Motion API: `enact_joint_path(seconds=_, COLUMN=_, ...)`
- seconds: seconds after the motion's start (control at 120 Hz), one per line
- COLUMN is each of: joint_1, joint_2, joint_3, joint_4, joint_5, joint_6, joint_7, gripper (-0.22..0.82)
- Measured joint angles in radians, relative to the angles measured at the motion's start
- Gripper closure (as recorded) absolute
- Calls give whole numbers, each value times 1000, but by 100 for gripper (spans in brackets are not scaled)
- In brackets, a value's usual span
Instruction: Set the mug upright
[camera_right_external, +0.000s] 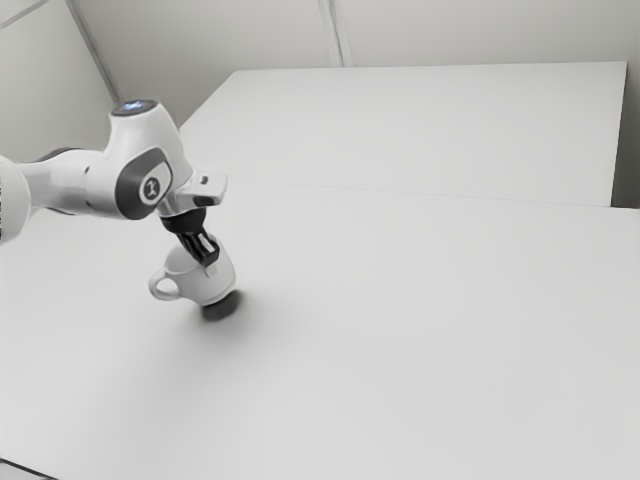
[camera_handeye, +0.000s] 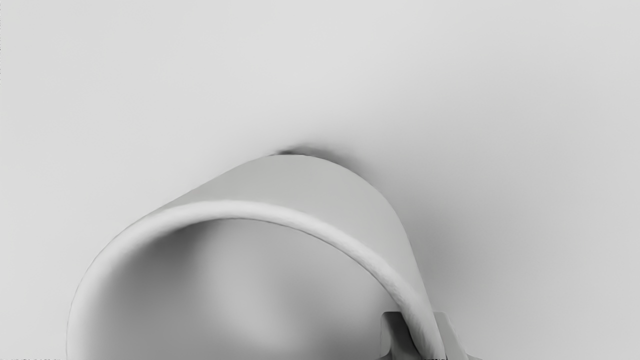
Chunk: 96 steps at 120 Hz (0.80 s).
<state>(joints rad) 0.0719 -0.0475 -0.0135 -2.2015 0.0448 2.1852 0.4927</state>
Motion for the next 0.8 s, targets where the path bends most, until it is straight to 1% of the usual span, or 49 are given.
enact_joint_path(seconds=0.158, joint_1=5, joint_2=43, joint_3=-1, joint_4=-35, joint_5=52, joint_6=82, joint_7=-83, gripper=79)
enact_joint_path(seconds=0.325, joint_1=-2, joint_2=97, joint_3=0, joint_4=-41, joint_5=75, joint_6=125, joint_7=-157, gripper=79)
enact_joint_path(seconds=0.35, joint_1=-5, joint_2=102, joint_3=0, joint_4=-41, joint_5=76, joint_6=128, joint_7=-167, gripper=77)
enact_joint_path(seconds=0.375, joint_1=-9, joint_2=104, joint_3=0, joint_4=-42, joint_5=75, joint_6=131, joint_7=-175, gripper=73)
enact_joint_path(seconds=0.508, joint_1=-17, joint_2=111, joint_3=-1, joint_4=-42, joint_5=67, joint_6=141, joint_7=-209, gripper=43)
enact_joint_path(seconds=0.575, joint_1=-17, joint_2=106, joint_3=-2, joint_4=-42, joint_5=64, joint_6=143, joint_7=-222, gripper=32)
enact_joint_path(seconds=0.675, joint_1=-14, joint_2=94, joint_3=-2, joint_4=-40, joint_5=62, joint_6=142, joint_7=-240, gripper=20)
enact_joint_path(seconds=0.8, joint_1=-8, joint_2=62, joint_3=-7, joint_4=2, joint_5=51, joint_6=107, joint_7=-256, gripper=11)
